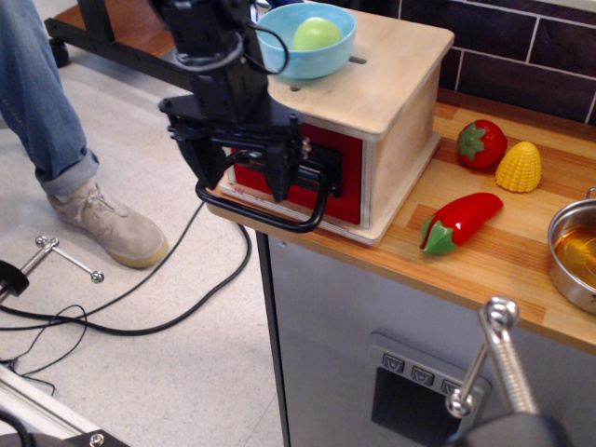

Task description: Open drawer of box

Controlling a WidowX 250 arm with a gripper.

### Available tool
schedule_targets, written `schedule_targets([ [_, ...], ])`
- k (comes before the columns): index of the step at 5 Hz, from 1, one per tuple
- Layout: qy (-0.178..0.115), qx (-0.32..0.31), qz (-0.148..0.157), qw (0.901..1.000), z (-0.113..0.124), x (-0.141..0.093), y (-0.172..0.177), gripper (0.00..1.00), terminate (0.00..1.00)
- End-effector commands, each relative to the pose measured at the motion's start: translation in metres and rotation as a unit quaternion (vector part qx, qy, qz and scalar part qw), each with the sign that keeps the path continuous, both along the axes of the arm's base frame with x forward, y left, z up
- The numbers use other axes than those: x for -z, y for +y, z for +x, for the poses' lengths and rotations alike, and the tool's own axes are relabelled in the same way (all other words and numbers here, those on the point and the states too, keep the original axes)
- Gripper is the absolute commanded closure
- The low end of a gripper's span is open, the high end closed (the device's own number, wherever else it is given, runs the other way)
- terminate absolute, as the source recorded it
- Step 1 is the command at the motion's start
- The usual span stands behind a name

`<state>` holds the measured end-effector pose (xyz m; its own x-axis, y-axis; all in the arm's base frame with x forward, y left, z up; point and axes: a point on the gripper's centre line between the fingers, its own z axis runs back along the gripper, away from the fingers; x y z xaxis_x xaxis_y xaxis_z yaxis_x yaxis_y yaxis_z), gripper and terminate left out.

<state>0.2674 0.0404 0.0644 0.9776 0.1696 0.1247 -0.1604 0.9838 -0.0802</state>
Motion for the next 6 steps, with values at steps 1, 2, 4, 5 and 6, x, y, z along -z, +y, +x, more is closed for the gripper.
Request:
schedule_targets([
  [1, -0.027, 0.004, 0.020, 0.9994, 0.016, 0.000, -0.002, 0.00, 0.00],
  [2, -0.018, 0.004, 0.028, 0.9994, 0.019, 0.006, -0.003, 0.00, 0.00],
  [4, 0.002, 0.005, 0.033, 0.9994, -0.009, 0.025, -0.001, 0.00, 0.00],
  [5, 0.011, 0.011, 0.033, 0.9993, -0.040, 0.032, 0.002, 0.00, 0.00],
  [6, 0.038, 0.019, 0.040, 0.9983, -0.063, 0.044, 0.005, 0.00, 0.00],
])
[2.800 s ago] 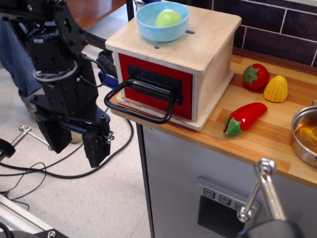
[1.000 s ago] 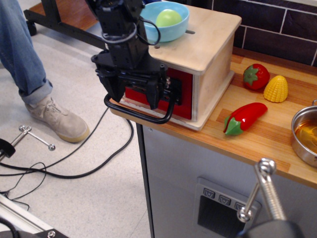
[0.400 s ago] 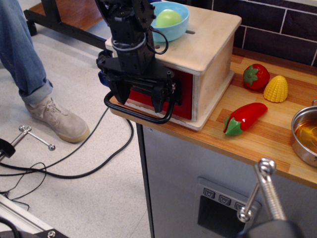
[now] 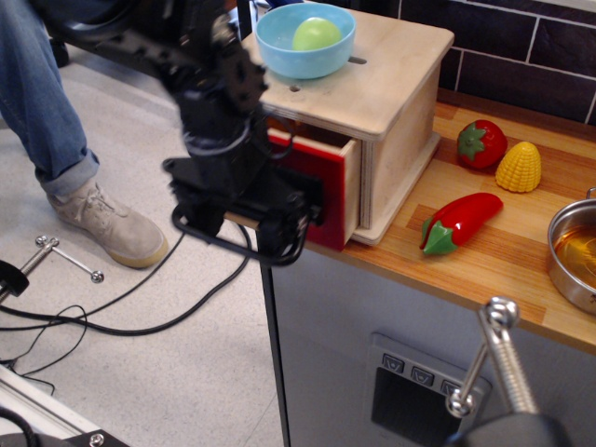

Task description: Open drawer of box

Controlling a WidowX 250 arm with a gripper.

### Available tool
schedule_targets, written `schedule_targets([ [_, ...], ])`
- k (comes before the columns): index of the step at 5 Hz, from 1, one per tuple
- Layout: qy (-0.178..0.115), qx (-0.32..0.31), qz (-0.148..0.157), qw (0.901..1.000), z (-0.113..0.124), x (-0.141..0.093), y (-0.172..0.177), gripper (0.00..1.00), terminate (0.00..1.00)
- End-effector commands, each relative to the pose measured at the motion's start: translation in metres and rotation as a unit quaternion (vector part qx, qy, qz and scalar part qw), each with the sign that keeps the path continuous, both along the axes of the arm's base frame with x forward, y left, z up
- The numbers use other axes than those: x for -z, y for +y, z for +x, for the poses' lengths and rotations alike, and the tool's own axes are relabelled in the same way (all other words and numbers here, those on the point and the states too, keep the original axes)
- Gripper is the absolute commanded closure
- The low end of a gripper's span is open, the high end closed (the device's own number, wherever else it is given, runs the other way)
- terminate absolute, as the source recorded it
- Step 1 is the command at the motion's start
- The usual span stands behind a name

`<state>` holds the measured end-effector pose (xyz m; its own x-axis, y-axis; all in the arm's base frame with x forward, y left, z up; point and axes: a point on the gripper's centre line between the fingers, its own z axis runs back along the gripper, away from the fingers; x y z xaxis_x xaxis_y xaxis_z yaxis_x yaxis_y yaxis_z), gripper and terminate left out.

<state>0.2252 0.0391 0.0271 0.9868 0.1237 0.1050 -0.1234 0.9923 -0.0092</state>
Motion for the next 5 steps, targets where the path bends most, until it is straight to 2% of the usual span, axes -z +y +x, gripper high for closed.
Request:
schedule_targets([
  [1, 0.046, 0.002, -0.001, 0.9989, -0.045, 0.004, 0.008, 0.00, 0.00],
  [2, 0.055, 0.016, 0.005, 0.9984, -0.074, 0.007, 0.013, 0.00, 0.00],
  [3, 0.061, 0.026, 0.000, 0.9978, -0.090, 0.003, 0.011, 0.00, 0.00],
  [4, 0.081, 0.042, 0.020, 0.9956, -0.095, 0.010, 0.008, 0.00, 0.00],
  [5, 0.081, 0.047, 0.020, 0.9954, -0.095, 0.005, 0.007, 0.00, 1.00],
])
